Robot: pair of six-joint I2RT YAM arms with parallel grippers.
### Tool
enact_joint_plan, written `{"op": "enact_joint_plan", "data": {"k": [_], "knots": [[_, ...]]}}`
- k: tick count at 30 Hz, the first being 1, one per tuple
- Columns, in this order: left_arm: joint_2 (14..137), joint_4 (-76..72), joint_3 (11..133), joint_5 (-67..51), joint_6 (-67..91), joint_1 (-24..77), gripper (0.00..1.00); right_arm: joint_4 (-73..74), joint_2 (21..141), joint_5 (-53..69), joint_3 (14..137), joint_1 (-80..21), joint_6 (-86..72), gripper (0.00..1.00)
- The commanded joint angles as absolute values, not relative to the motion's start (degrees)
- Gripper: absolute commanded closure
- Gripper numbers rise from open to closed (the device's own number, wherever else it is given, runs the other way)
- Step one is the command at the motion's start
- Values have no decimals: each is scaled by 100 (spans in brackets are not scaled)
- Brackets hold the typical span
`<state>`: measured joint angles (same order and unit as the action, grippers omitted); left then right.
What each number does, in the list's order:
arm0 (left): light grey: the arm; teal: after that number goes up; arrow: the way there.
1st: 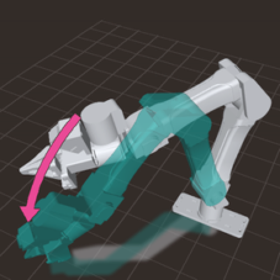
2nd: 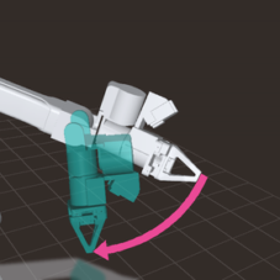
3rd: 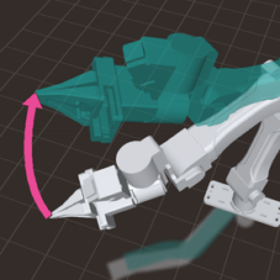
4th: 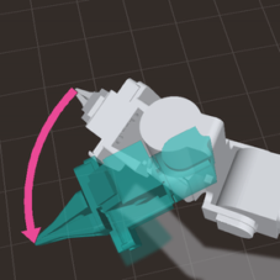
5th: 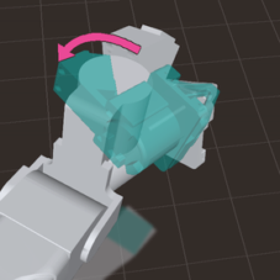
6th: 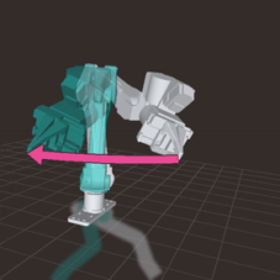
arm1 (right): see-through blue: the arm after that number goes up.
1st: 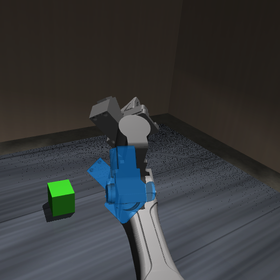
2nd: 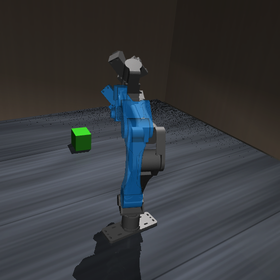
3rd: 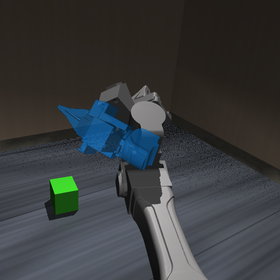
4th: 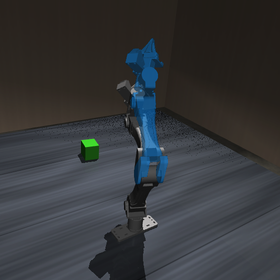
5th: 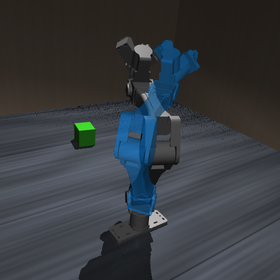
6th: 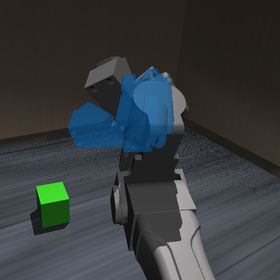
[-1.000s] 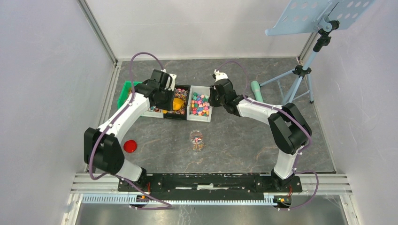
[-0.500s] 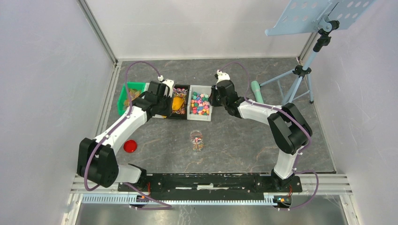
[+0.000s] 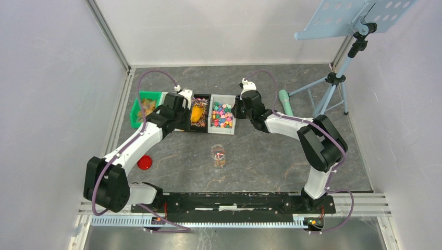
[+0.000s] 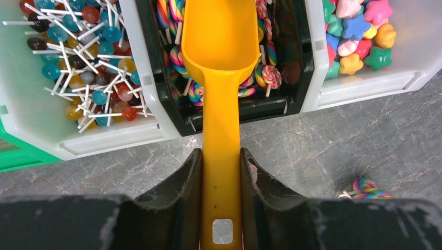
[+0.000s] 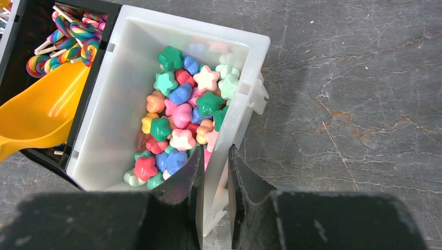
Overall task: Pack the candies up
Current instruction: Scoop the fake candies from the storage box.
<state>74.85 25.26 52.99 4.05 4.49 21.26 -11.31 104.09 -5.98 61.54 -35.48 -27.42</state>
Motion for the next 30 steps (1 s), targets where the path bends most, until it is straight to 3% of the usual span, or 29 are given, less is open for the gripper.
{"op": "enact_joint_plan", "data": {"k": [1, 15, 30], "knots": [[7642, 2179, 5888, 794, 392, 2070, 98, -743, 10386, -162, 5917, -3610, -2487, 100], [7289, 1392, 4825, 436, 1063, 2085, 98, -879, 10424, -55, 5825, -3625, -2612, 100], [6986, 1634, 4550, 1101, 1306, 2216, 98, -883, 10340, -89, 5836, -3632, -2662, 100]]}}
